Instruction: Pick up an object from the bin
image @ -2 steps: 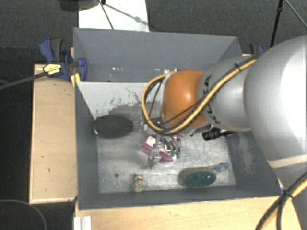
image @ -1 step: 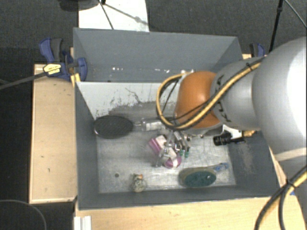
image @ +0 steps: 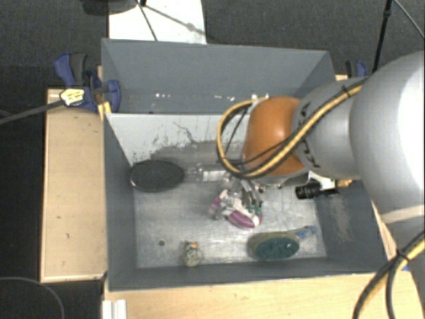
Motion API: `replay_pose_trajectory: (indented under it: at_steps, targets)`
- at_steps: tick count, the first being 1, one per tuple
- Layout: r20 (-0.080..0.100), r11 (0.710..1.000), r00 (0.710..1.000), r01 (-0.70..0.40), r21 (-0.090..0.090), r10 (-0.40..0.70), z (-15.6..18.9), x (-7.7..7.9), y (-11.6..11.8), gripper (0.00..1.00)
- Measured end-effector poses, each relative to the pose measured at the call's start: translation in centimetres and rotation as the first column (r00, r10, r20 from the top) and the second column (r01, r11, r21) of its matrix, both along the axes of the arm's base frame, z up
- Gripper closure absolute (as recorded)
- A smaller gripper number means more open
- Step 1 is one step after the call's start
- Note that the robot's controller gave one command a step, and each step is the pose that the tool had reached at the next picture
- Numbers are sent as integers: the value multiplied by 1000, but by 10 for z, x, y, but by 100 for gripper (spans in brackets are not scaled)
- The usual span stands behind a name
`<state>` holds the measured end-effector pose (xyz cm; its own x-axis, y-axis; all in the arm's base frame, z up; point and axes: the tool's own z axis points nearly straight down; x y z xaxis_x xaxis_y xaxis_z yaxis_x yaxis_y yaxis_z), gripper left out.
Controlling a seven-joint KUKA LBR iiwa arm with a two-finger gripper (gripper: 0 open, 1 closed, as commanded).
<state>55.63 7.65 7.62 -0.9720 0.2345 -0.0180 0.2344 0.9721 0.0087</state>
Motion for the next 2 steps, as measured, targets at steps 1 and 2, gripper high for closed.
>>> replay_pose_trajectory:
  at_steps: [1, 2]
  targets:
    - [-11, 922, 922, -387, -6, 386, 94, 14, 17, 100]
    - [-15, 923, 923, -384, -4, 384, 92, 12, 17, 0]
